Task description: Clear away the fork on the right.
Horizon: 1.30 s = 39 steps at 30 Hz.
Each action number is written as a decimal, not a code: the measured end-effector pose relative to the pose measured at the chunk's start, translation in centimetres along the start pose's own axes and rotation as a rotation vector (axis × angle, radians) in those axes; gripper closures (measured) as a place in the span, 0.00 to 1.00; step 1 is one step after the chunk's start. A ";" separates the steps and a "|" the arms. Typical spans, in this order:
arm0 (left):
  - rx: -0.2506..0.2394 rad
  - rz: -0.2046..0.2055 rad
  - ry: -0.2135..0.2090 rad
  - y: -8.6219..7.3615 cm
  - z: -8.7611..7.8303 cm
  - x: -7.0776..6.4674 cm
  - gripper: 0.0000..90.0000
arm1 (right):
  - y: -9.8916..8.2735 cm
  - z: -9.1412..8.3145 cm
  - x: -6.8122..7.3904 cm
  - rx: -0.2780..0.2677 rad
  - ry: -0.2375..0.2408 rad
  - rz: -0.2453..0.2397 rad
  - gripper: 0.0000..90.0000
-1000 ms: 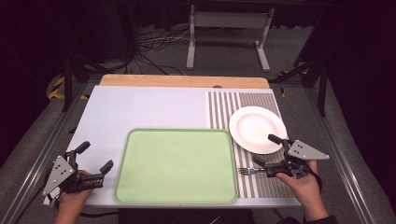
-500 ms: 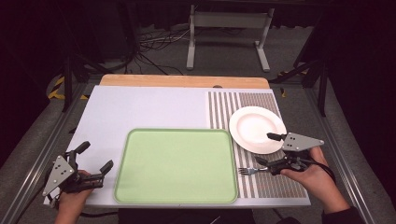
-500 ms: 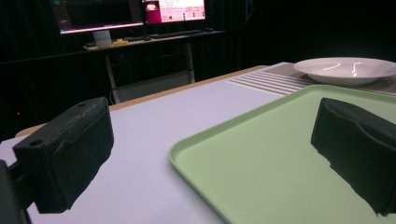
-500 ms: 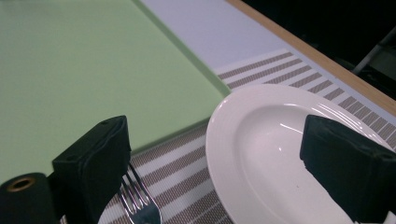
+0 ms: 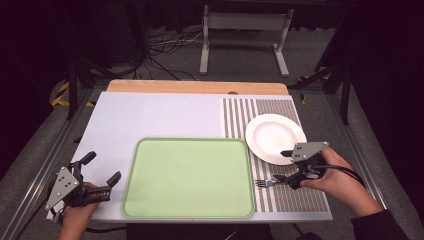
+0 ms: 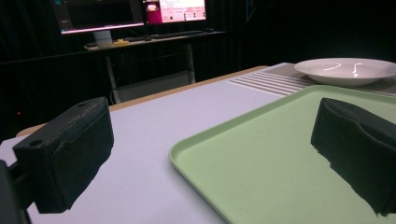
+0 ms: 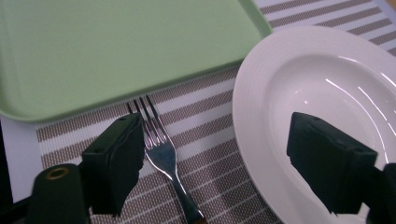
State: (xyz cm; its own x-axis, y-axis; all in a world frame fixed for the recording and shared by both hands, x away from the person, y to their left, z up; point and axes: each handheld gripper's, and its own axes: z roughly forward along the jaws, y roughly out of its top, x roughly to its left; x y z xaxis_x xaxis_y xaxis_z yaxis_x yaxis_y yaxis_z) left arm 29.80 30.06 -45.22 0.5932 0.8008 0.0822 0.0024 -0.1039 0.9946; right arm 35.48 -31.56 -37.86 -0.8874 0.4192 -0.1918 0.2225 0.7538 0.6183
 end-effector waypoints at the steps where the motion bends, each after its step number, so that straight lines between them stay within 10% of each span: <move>1: -0.002 0.000 -0.001 0.0 0.0 0.0 0.00 | 0.0 0.1 -0.1 0.024 0.002 -0.012 0.22; 39: -0.003 -0.001 -0.003 0.0 0.0 0.0 0.00 | -0.1 1.9 -0.7 0.392 0.171 -0.189 0.20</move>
State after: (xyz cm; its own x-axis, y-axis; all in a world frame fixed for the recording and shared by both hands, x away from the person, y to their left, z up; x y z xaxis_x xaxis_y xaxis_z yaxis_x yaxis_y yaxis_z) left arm 29.77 30.05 -45.17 0.5953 0.7994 0.0814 0.0007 -0.1019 0.9948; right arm 36.85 -30.96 -39.23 -0.9735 0.1917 -0.1246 0.1573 0.9571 0.2434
